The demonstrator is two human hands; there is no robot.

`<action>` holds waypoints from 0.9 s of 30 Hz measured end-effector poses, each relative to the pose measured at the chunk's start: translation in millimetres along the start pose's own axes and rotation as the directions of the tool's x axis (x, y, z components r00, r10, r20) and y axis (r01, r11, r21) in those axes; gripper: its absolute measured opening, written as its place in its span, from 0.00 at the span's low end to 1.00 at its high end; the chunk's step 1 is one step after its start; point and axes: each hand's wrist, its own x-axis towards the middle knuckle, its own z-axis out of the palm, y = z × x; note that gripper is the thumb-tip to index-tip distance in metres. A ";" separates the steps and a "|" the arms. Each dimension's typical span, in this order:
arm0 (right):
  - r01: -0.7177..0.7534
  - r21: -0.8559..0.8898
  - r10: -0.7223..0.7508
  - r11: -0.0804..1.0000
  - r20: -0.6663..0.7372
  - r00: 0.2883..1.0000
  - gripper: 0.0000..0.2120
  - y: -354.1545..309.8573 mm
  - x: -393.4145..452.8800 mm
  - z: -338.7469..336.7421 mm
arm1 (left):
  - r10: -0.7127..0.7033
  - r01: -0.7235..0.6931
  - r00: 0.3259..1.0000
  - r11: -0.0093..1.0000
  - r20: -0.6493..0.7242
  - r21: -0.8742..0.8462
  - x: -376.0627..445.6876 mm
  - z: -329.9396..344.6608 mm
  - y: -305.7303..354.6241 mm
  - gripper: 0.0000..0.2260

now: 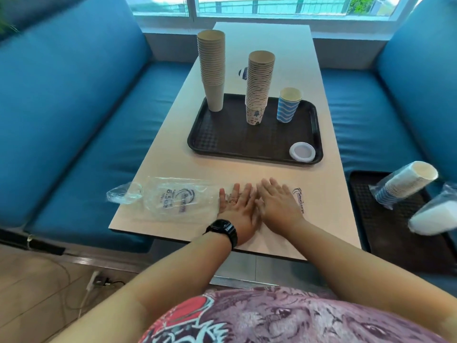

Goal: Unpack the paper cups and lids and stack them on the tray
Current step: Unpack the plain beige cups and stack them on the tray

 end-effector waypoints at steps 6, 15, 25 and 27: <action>-0.157 0.030 0.157 0.987 0.012 0.988 0.30 16.7 -7.0 17.8 | 0.098 -0.098 0.995 0.995 -0.028 0.004 10.5 -1.2 -12.4 0.28; -0.262 -0.048 0.263 0.964 0.031 0.964 0.28 20.9 -6.8 22.0 | 0.113 -0.113 0.993 0.994 -0.037 0.004 15.8 -2.4 -31.0 0.30; -0.324 -0.030 0.324 0.946 -0.004 0.946 0.35 19.3 -8.5 20.1 | -0.188 0.186 0.980 0.982 -0.058 -0.036 7.1 -23.6 -154.6 0.30; -0.325 -0.032 0.325 0.945 -0.004 0.946 0.35 17.6 -8.5 19.2 | -0.212 0.210 0.975 0.977 -0.070 -0.034 6.5 -25.5 -163.7 0.30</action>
